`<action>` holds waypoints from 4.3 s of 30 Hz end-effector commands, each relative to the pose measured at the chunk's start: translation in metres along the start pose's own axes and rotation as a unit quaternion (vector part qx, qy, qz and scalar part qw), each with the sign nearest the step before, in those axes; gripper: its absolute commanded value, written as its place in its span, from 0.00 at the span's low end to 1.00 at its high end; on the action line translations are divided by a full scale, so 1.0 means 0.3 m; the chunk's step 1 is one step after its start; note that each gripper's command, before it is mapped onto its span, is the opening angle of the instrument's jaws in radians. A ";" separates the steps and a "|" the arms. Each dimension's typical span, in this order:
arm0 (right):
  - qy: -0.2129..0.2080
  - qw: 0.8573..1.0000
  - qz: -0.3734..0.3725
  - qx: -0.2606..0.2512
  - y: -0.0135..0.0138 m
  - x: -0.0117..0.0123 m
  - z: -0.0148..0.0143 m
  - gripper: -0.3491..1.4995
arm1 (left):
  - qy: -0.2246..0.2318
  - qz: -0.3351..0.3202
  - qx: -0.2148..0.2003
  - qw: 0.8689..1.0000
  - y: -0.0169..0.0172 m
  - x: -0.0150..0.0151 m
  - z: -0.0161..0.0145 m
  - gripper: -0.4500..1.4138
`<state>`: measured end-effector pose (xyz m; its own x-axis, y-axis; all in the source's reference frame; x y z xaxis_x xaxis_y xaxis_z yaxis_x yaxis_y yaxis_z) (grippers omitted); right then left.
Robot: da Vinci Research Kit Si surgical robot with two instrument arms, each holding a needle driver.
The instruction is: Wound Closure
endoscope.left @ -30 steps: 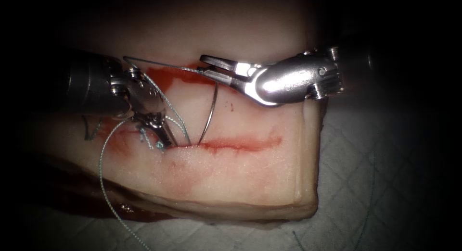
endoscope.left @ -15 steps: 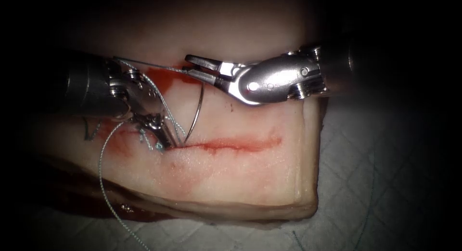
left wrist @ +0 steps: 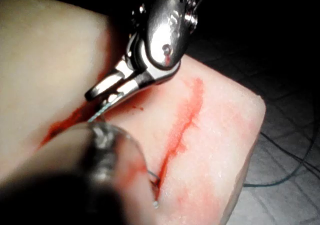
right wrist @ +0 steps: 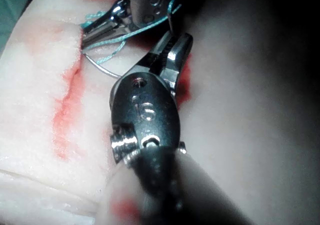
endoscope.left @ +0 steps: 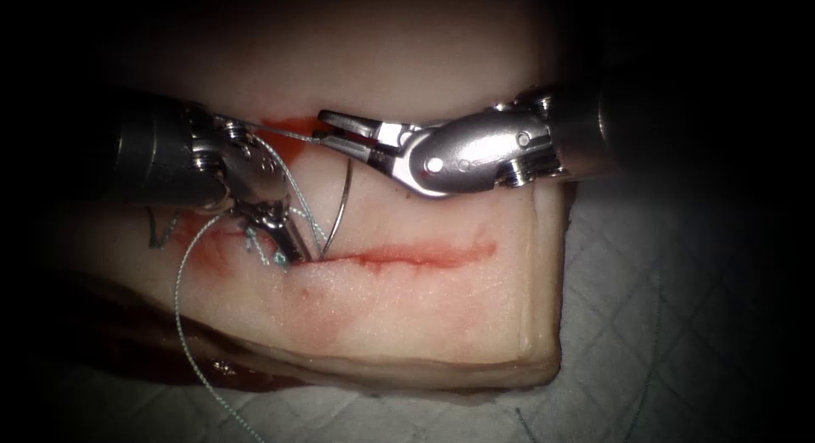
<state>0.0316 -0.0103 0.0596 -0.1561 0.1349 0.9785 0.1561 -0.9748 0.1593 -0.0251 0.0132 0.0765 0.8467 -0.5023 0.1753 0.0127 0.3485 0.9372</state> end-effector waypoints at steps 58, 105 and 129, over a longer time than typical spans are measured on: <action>-0.021 1.000 -0.008 -0.003 -0.0021 -0.0034 0.0029 0.00 | 0.001 -0.001 0.001 1.000 0.000 -0.001 0.002 0.00; -0.019 1.000 -0.013 -0.001 -0.0022 -0.0046 0.0054 0.00 | 0.002 0.000 0.003 1.000 -0.002 -0.001 0.002 0.00; -0.029 0.999 0.022 0.000 0.0018 -0.0051 0.0083 0.00 | 0.003 0.000 0.003 1.000 -0.002 -0.001 0.002 0.00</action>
<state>0.0335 -0.0108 0.0581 -0.0892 0.0910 0.9918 0.1619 -0.9813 0.1046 -0.0249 0.0126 0.0757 0.8499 -0.4979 0.1725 0.0105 0.3433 0.9392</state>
